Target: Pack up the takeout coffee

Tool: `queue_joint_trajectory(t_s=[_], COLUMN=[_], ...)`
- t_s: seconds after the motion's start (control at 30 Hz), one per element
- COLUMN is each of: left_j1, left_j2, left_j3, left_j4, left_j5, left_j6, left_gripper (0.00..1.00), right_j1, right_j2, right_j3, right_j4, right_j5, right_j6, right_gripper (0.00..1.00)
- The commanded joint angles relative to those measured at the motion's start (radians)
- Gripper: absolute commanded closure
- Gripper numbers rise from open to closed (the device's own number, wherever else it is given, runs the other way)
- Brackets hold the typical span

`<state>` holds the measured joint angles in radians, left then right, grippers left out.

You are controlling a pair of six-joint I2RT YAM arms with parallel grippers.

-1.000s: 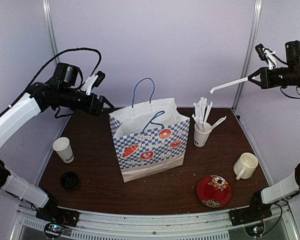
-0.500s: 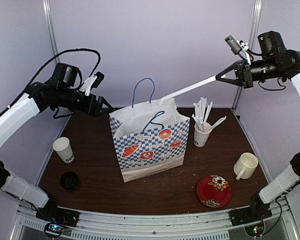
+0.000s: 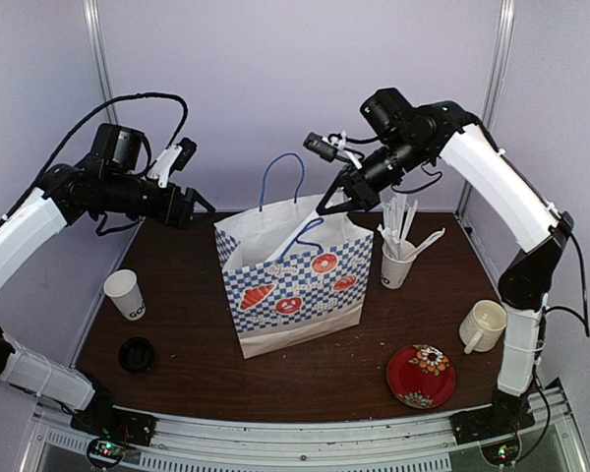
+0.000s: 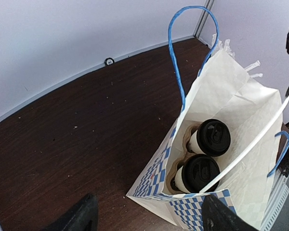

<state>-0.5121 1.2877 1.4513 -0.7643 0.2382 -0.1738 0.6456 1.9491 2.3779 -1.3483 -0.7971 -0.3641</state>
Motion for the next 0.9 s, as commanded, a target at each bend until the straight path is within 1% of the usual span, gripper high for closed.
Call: queue_joint_trajectory(t_s=[0.0,0.03,0.1,0.17,0.2,0.33,0.43,0.5,0.53,0.6,0.63,0.67,0.7,0.77,0.83,0.87], left_j1=[0.003,0.003,0.003,0.003,0.003,0.003,0.003,0.003,0.003,0.003,0.003,0.003,0.004,0.006,0.008,0.010], left_j2=[-0.012,-0.014,-0.015,-0.019,-0.020,-0.022,-0.020,-0.020,-0.020,-0.022,-0.023,-0.022,-0.023,-0.022,-0.022,-0.021], left_j3=[-0.021,-0.023,-0.026,-0.027,-0.027,-0.028,-0.022,-0.015,-0.013,-0.009,-0.007,-0.005,-0.003,0.000,-0.001,-0.004], left_j4=[0.025,0.025,0.025,0.020,0.017,0.014,0.017,0.019,0.021,0.025,0.025,0.025,0.024,0.018,0.017,0.017], left_j5=[0.004,0.004,0.003,0.000,-0.003,-0.025,-0.049,-0.074,-0.090,-0.131,-0.153,-0.178,-0.212,-0.275,-0.318,-0.341], left_j6=[0.001,0.001,0.001,0.002,0.005,0.015,0.021,0.026,0.027,0.031,0.031,0.033,0.032,0.027,0.013,0.002], left_gripper=[0.23,0.23,0.23,0.23,0.22,0.22,0.20,0.19,0.19,0.16,0.15,0.14,0.13,0.08,0.03,0.03], right_j1=[0.090,0.099,0.097,0.082,0.070,-0.007,-0.091,-0.179,-0.205,-0.313,-0.359,-0.405,-0.441,-0.492,-0.507,-0.508], right_j2=[0.091,0.118,0.134,0.115,0.097,0.012,-0.084,-0.169,-0.216,-0.320,-0.375,-0.429,-0.478,-0.562,-0.588,-0.590], right_j3=[0.054,0.077,0.099,0.099,0.097,0.073,0.021,-0.072,-0.143,-0.299,-0.386,-0.473,-0.558,-0.706,-0.775,-0.793], right_j4=[-0.017,-0.035,-0.056,-0.061,-0.064,-0.065,-0.053,0.010,0.061,0.196,0.274,0.362,0.445,0.595,0.659,0.667], right_j5=[0.088,0.108,0.115,0.123,0.122,0.107,0.099,0.117,0.139,0.187,0.230,0.276,0.337,0.485,0.618,0.681], right_j6=[0.016,0.014,0.008,-0.005,-0.010,-0.017,-0.032,-0.036,-0.026,0.008,0.033,0.064,0.102,0.170,0.185,0.199], right_gripper=[0.93,0.87,0.71,0.57,0.52,0.42,0.38,0.34,0.30,0.22,0.16,0.06,0.01,0.01,0.01,0.01])
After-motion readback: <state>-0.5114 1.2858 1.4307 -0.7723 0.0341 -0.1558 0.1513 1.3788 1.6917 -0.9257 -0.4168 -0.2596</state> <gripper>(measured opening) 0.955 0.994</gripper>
